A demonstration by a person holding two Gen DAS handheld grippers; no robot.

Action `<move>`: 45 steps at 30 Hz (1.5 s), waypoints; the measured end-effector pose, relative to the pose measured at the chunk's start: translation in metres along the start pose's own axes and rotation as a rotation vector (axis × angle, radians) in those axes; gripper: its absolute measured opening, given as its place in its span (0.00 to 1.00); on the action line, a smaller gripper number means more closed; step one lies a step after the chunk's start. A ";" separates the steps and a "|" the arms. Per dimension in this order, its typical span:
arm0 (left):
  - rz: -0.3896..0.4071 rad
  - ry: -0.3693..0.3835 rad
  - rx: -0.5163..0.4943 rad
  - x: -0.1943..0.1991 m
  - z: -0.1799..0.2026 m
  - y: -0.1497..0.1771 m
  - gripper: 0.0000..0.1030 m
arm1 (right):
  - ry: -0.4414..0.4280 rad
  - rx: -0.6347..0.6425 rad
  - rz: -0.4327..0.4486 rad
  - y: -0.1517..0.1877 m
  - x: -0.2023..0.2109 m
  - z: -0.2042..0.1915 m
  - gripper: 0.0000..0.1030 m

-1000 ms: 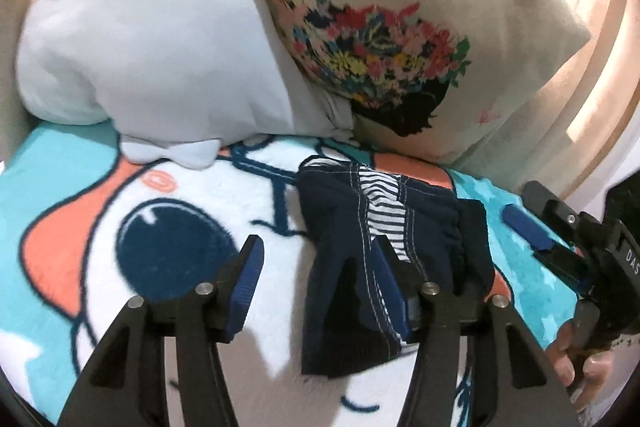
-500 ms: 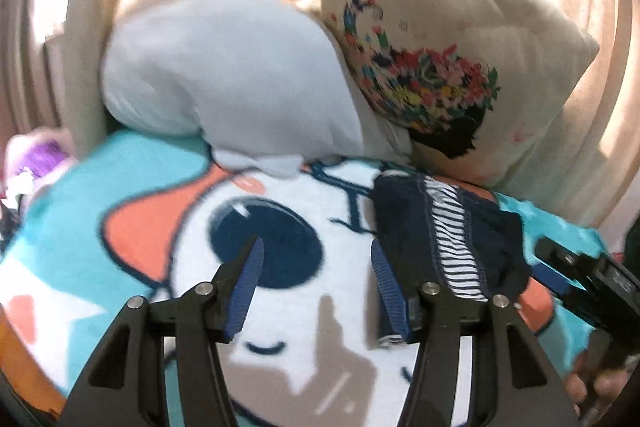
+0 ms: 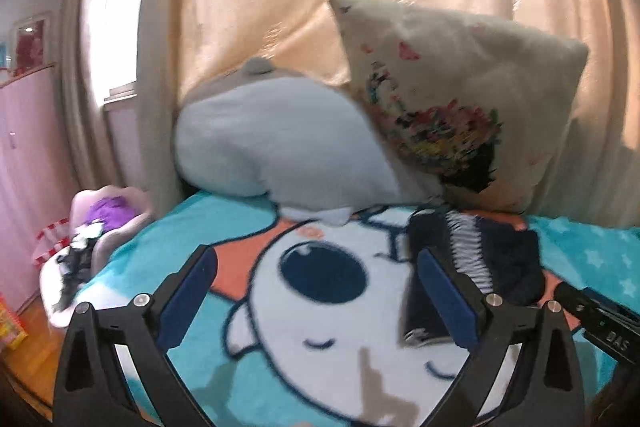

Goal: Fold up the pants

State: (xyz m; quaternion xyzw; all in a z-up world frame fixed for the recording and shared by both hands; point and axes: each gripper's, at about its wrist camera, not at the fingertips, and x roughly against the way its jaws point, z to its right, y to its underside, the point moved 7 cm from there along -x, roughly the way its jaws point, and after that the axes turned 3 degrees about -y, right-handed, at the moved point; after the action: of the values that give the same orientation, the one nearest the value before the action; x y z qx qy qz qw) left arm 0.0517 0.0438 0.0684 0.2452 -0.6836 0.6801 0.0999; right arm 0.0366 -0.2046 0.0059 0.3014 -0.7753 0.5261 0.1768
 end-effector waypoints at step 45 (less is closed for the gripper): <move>-0.316 0.239 0.010 -0.027 0.012 0.067 0.97 | 0.231 0.230 -0.128 0.042 -0.015 -0.025 0.76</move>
State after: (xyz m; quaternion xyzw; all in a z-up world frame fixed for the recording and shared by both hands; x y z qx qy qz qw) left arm 0.0454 0.0344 -0.0036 0.2674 -0.6164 0.6837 0.2847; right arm 0.0195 -0.1660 -0.0227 0.3059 -0.6635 0.6303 0.2624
